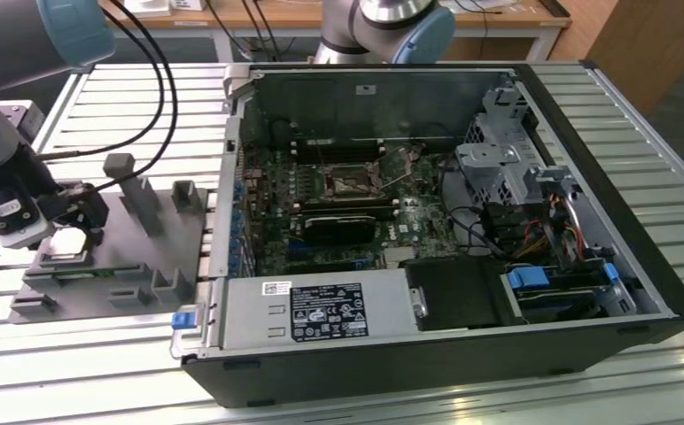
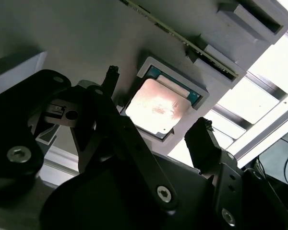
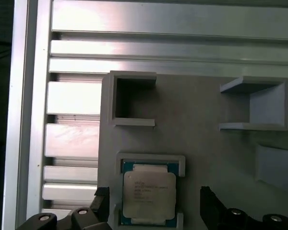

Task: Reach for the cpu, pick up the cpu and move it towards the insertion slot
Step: 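Pick up the cpu and move it towards the insertion slot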

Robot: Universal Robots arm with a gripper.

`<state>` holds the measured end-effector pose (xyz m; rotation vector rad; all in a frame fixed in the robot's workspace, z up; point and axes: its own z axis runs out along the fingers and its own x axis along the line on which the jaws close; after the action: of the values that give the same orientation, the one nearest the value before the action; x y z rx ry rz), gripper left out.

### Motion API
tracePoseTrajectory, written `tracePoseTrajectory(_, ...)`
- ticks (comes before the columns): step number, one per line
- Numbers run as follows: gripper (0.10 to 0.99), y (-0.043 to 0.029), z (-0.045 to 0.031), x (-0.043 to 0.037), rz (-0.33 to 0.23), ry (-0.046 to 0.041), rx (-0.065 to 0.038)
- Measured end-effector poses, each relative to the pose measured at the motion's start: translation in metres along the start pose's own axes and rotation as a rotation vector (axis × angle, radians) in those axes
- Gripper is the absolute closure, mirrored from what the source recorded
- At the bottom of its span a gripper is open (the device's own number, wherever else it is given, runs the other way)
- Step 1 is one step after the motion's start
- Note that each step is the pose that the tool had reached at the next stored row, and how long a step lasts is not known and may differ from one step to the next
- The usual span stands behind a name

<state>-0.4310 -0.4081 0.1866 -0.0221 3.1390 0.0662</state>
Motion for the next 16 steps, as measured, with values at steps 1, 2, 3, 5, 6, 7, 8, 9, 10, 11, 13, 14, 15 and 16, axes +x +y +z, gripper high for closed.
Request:
tracePoseTrajectory(1,0.251,0.0000,0.0012,0.0001,0.005,-0.0019,0.000)
tracePoseTrajectory(2,0.251,-0.0001,0.0026,0.0000,0.010,-0.0031,0.000)
tracePoseTrajectory(3,0.251,0.0000,0.0037,0.0000,0.015,-0.0034,0.000)
tracePoseTrajectory(5,0.251,0.0001,0.0049,0.0001,0.017,-0.0033,0.000)
tracePoseTrajectory(6,0.251,0.0000,0.0050,0.0001,0.017,-0.0032,0.000)
tracePoseTrajectory(7,0.251,0.0000,0.0052,0.0002,0.017,-0.0033,0.000)
tracePoseTrajectory(8,0.271,0.0001,0.0054,0.0002,0.017,-0.0038,0.000)
tracePoseTrajectory(9,0.271,0.0001,0.0055,0.0003,0.017,-0.0041,0.000)
tracePoseTrajectory(10,0.337,0.0001,0.0056,0.0003,0.017,-0.0042,0.000)
tracePoseTrajectory(11,0.337,0.0001,0.0057,0.0005,0.017,-0.0043,0.000)
tracePoseTrajectory(13,0.349,0.0003,0.0058,0.0009,0.016,-0.0043,0.000)
tracePoseTrajectory(14,0.349,0.0005,0.0058,0.0011,0.013,-0.0041,0.000)
tracePoseTrajectory(15,0.349,0.0007,0.0059,0.0012,0.010,-0.0041,0.000)
tracePoseTrajectory(16,0.420,0.0008,0.0059,0.0013,0.008,-0.0040,0.000)
